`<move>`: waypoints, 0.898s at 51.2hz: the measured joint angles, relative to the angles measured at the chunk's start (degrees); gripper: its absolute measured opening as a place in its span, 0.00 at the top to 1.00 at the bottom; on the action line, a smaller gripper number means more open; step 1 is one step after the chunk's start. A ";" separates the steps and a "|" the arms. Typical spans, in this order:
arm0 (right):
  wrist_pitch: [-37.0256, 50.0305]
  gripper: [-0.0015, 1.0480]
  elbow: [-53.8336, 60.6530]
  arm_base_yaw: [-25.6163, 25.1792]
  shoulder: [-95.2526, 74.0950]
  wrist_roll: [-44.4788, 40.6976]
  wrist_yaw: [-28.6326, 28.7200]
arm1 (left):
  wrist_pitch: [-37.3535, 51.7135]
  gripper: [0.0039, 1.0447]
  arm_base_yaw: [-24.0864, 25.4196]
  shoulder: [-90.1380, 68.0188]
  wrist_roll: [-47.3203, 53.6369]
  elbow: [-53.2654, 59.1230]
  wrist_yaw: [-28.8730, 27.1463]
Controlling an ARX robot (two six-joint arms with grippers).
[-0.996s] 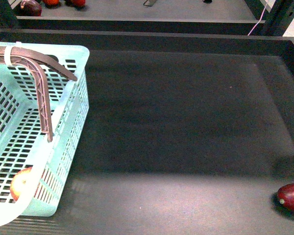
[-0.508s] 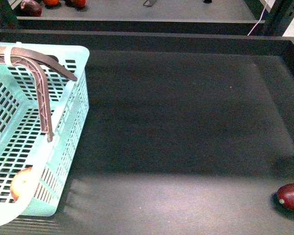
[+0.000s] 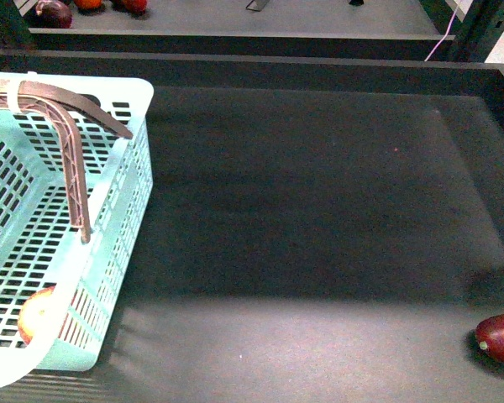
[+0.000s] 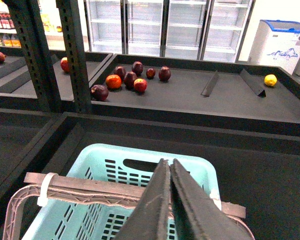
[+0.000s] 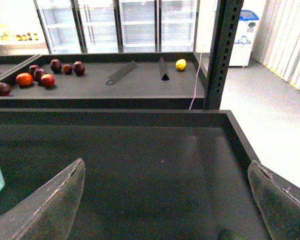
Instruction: Pick apple with right arm and hold basket with left
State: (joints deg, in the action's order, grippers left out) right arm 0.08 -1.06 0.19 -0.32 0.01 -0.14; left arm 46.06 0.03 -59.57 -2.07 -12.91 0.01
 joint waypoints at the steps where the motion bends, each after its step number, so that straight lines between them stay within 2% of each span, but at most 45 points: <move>1: 0.00 0.08 0.00 0.00 0.00 0.00 0.00 | -0.09 0.97 0.00 0.68 0.15 0.50 0.00; 26: 0.00 0.08 0.00 0.00 0.00 0.00 0.00 | -9.84 0.97 0.00 19.37 1.25 9.40 0.00; 31: 0.00 0.08 0.00 0.00 0.00 0.00 0.00 | -8.76 0.97 0.00 21.18 1.29 11.93 0.00; 46: 0.00 0.08 0.00 0.00 0.00 0.00 0.00 | -20.50 0.97 0.00 33.73 1.42 12.04 0.00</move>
State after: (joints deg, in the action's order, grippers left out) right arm 0.08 -1.06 0.19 -0.32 0.01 -0.14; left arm 25.56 0.03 -25.85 -0.64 -0.86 0.01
